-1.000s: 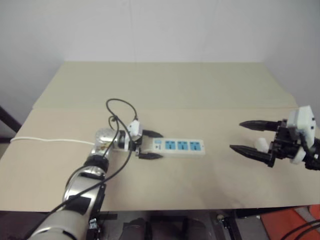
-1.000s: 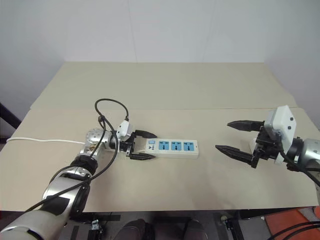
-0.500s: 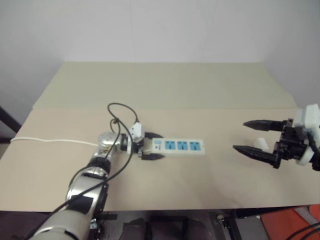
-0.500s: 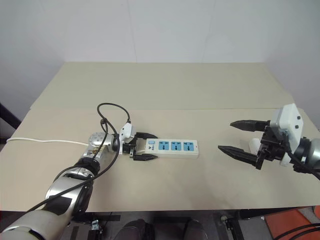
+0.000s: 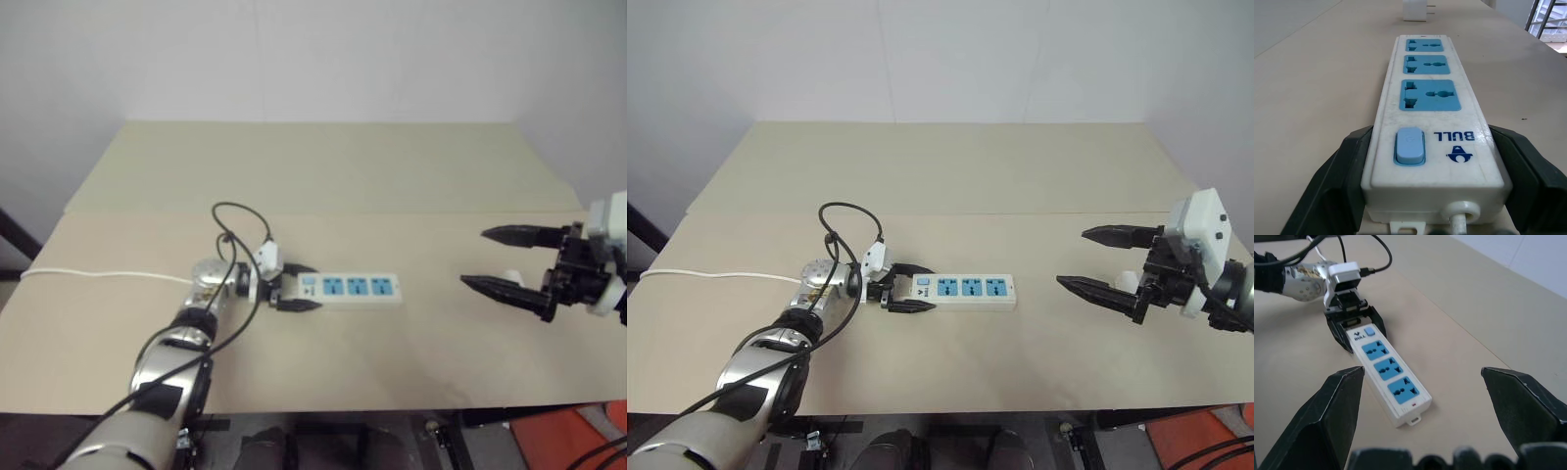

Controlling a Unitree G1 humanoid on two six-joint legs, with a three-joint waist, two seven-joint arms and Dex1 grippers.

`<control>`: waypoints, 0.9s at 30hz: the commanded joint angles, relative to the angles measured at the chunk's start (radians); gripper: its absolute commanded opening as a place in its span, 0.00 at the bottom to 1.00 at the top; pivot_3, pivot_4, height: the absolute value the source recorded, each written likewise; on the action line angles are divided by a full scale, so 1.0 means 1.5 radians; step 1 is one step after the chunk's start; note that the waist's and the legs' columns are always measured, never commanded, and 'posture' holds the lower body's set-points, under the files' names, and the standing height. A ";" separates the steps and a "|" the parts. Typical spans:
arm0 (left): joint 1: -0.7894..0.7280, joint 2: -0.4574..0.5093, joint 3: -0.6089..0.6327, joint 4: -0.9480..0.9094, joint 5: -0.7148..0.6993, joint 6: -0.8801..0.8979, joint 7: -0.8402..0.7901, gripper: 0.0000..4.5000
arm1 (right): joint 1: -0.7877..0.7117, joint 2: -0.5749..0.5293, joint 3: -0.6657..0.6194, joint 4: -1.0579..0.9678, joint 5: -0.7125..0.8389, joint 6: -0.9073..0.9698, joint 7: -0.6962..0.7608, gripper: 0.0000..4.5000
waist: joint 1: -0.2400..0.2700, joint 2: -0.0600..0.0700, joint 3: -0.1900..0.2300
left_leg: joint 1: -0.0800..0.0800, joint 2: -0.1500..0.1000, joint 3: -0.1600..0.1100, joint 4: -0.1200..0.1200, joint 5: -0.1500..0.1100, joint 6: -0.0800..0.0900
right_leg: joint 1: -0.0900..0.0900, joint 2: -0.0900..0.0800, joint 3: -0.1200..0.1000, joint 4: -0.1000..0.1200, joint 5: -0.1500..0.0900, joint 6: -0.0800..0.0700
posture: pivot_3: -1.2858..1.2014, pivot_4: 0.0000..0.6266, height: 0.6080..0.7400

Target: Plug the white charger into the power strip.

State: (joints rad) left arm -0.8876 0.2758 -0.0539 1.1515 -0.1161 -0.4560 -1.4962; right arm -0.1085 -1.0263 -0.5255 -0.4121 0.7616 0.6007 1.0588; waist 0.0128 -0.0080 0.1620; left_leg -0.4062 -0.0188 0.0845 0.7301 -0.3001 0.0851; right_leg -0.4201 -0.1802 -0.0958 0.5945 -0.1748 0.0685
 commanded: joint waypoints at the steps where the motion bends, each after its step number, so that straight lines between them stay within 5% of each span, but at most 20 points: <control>1: 0.006 0.002 -0.008 0.012 0.019 -0.001 -0.004 0.73 | -0.020 -0.014 -0.023 -0.016 0.016 0.006 -0.010 1.00 | 0.000 0.000 0.000 | 0.000 0.000 0.000 0.000 0.000 0.000 | 0.000 0.000 0.000 0.000 0.000 0.000 | 0.52 0.24 1.00; 14: 0.016 0.020 -0.009 -0.031 0.011 0.014 -0.014 0.73 | -0.023 -0.015 -0.011 0.034 -0.019 0.003 -0.025 1.00 | 0.000 0.000 0.000 | 0.000 0.000 0.000 0.000 0.000 0.000 | 0.000 0.000 0.000 0.000 0.000 0.000 | 0.52 0.24 1.00; 27: 0.207 0.049 -0.041 -0.376 -0.006 0.130 0.054 0.73 | -0.077 -0.049 0.049 0.111 -0.097 0.045 -0.086 1.00 | -0.002 0.000 0.000 | 0.000 0.000 0.000 0.000 0.000 0.000 | 0.000 0.000 0.001 0.000 0.000 0.000 | 0.52 0.24 1.00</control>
State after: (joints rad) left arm -0.6072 0.3373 -0.0854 0.6320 -0.1423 -0.2906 -1.4266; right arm -0.1967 -1.0758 -0.4387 -0.2428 0.6277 0.6457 0.9575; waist 0.0091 -0.0081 0.1613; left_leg -0.4060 -0.0183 0.0848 0.7299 -0.3002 0.0849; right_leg -0.4208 -0.1808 -0.0951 0.5945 -0.1748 0.0684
